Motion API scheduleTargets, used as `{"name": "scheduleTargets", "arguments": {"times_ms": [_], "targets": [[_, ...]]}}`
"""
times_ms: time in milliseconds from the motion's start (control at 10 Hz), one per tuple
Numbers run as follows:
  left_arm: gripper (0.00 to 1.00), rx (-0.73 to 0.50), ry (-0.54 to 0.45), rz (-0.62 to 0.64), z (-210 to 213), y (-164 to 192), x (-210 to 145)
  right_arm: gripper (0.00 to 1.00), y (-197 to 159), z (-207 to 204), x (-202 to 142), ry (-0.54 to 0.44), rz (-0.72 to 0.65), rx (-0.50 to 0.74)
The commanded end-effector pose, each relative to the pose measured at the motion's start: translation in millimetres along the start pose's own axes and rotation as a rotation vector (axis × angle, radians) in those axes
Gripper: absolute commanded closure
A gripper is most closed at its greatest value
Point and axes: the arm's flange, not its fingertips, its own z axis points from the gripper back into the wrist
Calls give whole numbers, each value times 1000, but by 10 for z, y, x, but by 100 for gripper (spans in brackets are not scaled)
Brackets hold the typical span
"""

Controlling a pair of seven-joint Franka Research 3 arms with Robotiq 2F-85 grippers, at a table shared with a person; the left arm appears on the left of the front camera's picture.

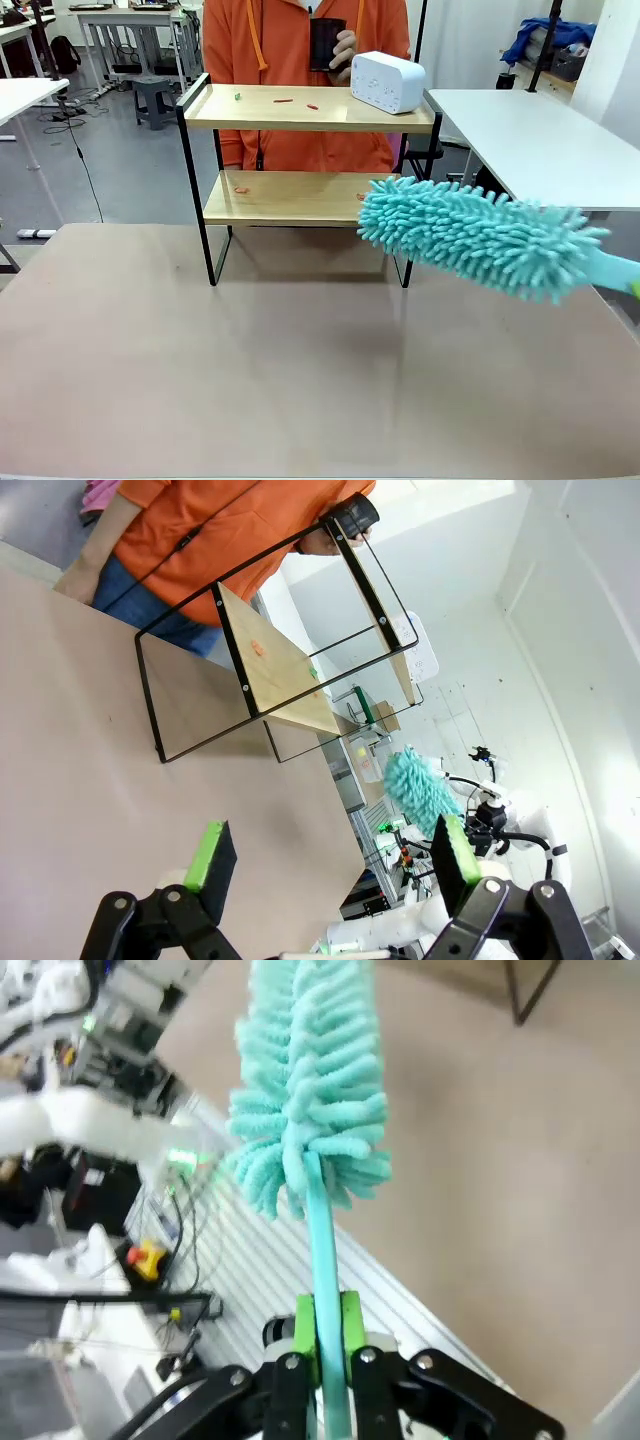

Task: Clean the shelf.
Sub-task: Clean the specific tier of the Shelf with the Duster once objects are removed.

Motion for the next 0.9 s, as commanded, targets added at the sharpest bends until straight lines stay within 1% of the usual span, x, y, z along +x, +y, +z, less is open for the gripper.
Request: {"name": "scheduleTargets", "arguments": {"times_ms": [0,100,200,300,400,500,600,700,800], "targets": [[0,-14,-4,-18,-6,-30,-32,88,-62,-270,-348,26,-51,20],[0,-14,-4,-18,-6,-30,-32,88,0,0,0,0,0,0],[0,-14,-4,-18,-6,-30,-32,88,0,0,0,0,0,0],[0,-14,-4,-18,-6,-30,-32,88,-15,-54,16,15,-26,-15],[0,-14,-4,-18,-6,-30,-32,88,70,-188,123,-1,-27,-77],[0,-14,-4,-18,-6,-30,-32,88,112,-318,244,-18,-43,-102],[0,-14,-4,-18,-6,-30,-32,88,154,-435,345,-12,-48,-124],[0,-14,-4,-18,-6,-30,-32,88,204,-529,439,-34,-65,-171],[0,-14,-4,-18,-6,-30,-32,88,246,-610,531,-77,-93,-212]]}}
